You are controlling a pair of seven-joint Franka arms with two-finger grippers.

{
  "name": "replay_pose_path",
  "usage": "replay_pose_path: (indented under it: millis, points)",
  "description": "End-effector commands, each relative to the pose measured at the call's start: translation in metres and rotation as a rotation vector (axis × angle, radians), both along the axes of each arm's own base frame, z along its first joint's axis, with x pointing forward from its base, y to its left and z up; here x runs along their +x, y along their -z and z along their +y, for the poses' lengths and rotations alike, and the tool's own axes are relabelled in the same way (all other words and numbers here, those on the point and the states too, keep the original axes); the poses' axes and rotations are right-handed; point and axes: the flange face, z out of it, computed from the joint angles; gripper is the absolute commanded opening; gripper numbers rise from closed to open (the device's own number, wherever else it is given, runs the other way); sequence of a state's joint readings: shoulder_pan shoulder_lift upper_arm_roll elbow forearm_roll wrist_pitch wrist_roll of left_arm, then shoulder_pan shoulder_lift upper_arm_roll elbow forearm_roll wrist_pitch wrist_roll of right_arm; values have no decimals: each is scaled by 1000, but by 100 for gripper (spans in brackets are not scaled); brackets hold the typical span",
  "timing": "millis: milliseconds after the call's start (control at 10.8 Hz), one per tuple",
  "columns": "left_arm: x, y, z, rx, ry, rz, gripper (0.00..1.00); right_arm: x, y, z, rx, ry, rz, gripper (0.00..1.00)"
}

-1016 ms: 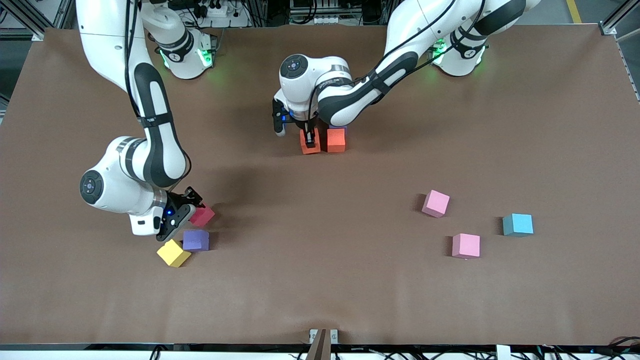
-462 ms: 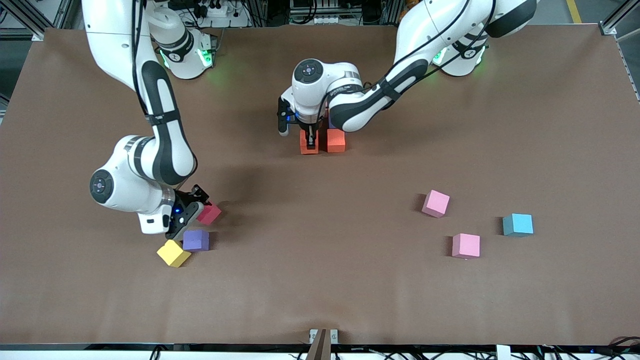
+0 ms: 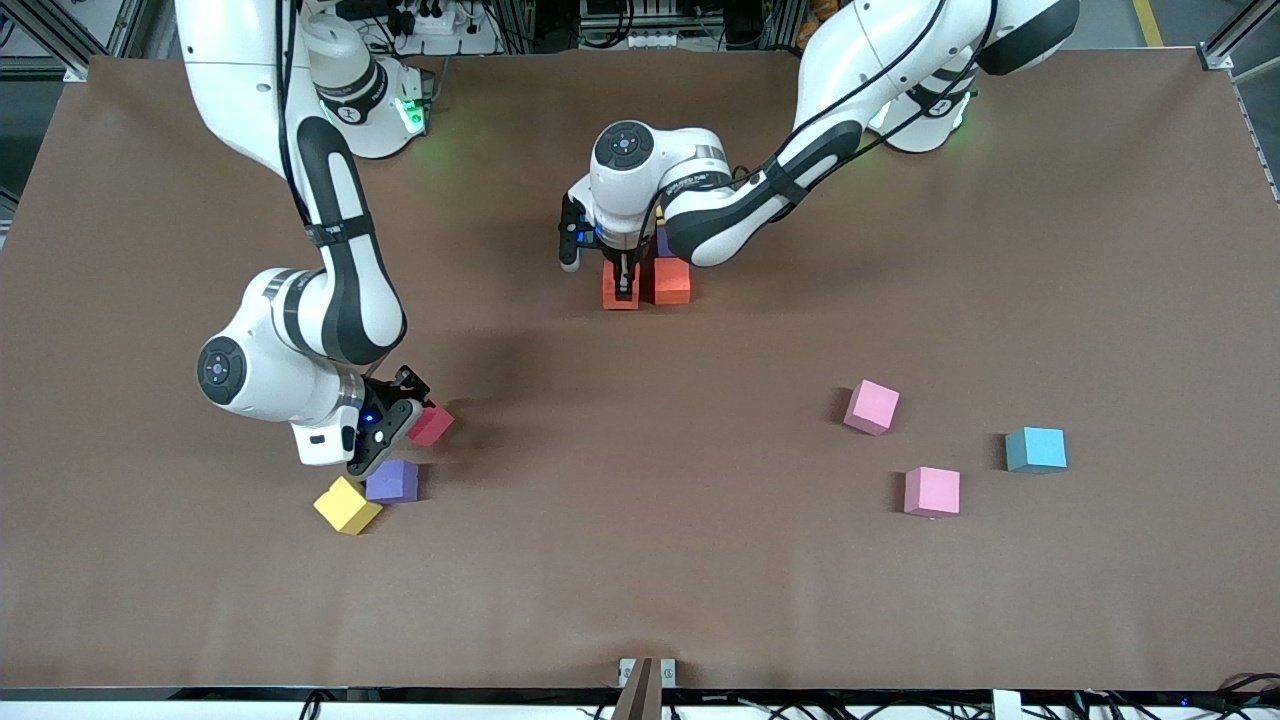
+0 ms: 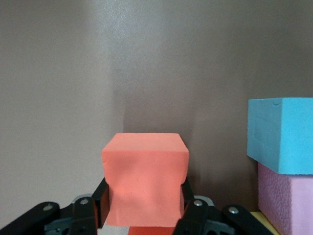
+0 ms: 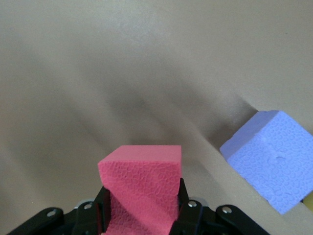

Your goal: Form number 2 with 11 blocks

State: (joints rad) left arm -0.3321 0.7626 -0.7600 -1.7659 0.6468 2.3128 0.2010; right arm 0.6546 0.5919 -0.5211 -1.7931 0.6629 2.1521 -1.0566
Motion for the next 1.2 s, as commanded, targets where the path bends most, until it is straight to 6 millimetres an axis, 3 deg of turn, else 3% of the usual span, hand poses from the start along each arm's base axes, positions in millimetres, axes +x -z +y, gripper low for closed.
replay_pose_path:
  millis: [0, 832, 1109]
  points:
    - [-6, -3, 7, 7, 17, -20, 28, -5, -3, 13, 17, -7, 4, 33]
    - [-2, 2, 15, 22, 13, -3, 28, -20, -4, 67, 9, 15, 28, 33]
    - [1, 4, 18, 35, 5, 2, 28, -22, -4, 71, 10, 11, 28, 33]
